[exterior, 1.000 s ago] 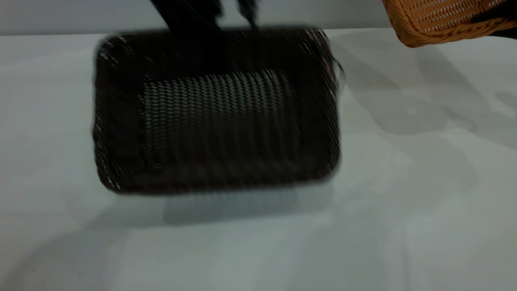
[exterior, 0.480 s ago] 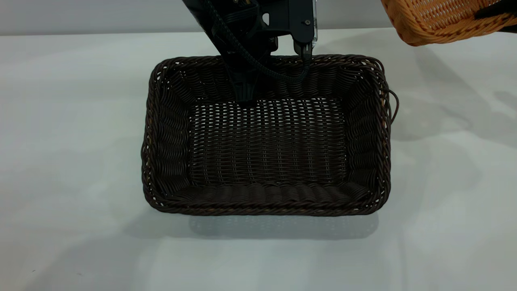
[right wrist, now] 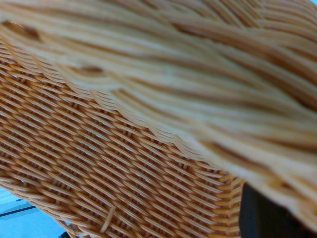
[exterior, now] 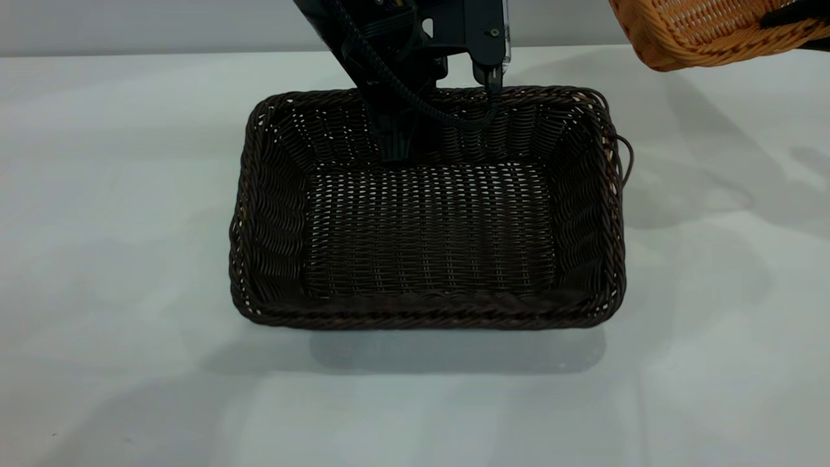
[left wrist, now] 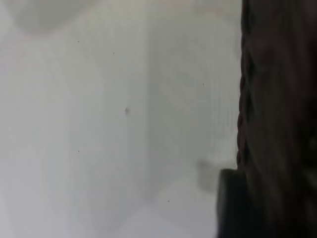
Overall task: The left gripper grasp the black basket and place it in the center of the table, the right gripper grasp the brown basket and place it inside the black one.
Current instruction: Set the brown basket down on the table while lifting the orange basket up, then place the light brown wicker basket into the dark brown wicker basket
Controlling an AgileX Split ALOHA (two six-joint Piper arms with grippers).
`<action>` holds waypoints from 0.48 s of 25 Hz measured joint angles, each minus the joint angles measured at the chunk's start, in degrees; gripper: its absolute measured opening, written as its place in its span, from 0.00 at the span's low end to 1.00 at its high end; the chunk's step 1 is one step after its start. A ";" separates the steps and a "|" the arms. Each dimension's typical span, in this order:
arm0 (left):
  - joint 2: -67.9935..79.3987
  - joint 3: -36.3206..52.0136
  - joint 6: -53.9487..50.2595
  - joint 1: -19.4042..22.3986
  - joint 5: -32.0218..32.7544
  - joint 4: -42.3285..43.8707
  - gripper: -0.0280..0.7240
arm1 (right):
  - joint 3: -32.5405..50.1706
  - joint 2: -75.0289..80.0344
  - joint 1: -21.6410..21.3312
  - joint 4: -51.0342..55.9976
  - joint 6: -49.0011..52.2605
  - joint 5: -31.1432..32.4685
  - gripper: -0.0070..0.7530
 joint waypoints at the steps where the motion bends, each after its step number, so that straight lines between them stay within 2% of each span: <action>1: 0.00 0.00 0.00 0.00 -0.30 0.00 0.56 | 0.00 0.00 0.00 -0.04 0.00 0.07 0.12; 3: -0.46 0.00 -0.79 0.00 -0.68 0.00 0.62 | 0.00 -0.41 0.00 -0.84 0.06 0.11 0.12; 7: -4.89 0.00 -12.65 1.81 0.33 -0.14 0.66 | 0.00 -3.29 0.00 -5.85 3.04 0.14 0.12; 10: -10.63 0.00 -22.23 6.85 4.74 -0.03 0.67 | -0.06 -6.39 0.90 -12.97 7.86 1.23 0.12; 12: -13.80 0.00 -25.62 10.80 8.06 -0.03 0.67 | -0.17 -8.07 3.01 -19.06 12.63 1.99 0.12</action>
